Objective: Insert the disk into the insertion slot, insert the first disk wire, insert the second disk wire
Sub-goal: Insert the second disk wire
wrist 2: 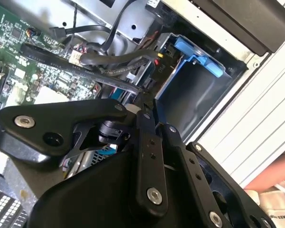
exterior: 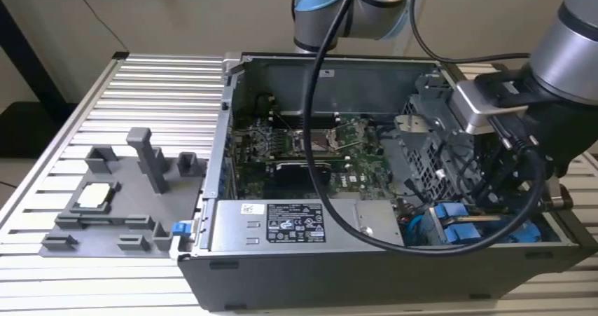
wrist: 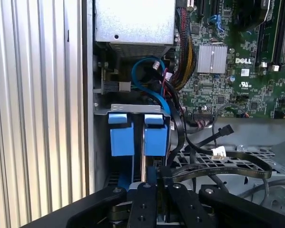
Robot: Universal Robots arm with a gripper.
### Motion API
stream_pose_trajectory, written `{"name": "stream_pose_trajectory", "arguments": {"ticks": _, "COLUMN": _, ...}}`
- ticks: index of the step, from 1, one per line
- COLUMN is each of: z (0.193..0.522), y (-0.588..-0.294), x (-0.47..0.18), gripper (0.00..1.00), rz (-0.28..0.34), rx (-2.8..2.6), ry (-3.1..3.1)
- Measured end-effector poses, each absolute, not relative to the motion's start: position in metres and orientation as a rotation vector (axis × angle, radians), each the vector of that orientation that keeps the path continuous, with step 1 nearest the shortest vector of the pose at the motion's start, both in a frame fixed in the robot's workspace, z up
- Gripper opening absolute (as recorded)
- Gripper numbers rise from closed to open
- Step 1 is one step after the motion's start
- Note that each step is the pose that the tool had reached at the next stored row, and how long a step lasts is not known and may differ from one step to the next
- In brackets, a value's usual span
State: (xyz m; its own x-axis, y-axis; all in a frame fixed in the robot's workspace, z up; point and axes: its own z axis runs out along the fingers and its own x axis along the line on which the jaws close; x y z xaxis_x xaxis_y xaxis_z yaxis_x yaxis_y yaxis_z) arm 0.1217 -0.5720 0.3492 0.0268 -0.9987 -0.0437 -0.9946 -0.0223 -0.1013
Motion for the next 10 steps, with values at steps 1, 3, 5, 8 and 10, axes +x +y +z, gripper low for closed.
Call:
{"name": "stream_pose_trajectory", "arguments": {"ticks": 1, "z": 0.349, "y": -0.5712, "x": 0.1219, "gripper": 0.16, "rz": -0.06, "rx": -2.174, "ry": 2.121}}
{"name": "stream_pose_trajectory", "arguments": {"ticks": 3, "z": 0.3484, "y": -0.57, "x": 0.1238, "gripper": 0.16, "rz": -0.06, "rx": -2.174, "ry": 2.121}}
{"name": "stream_pose_trajectory", "arguments": {"ticks": 5, "z": 0.3479, "y": -0.5692, "x": 0.1254, "gripper": 0.16, "rz": -0.06, "rx": -2.174, "ry": 2.122}}
{"name": "stream_pose_trajectory", "arguments": {"ticks": 8, "z": 0.3468, "y": -0.5688, "x": 0.1275, "gripper": 0.16, "rz": -0.061, "rx": -2.172, "ry": 2.124}}
{"name": "stream_pose_trajectory", "arguments": {"ticks": 10, "z": 0.3458, "y": -0.5688, "x": 0.1283, "gripper": 0.16, "rz": -0.061, "rx": -2.162, "ry": 2.135}}
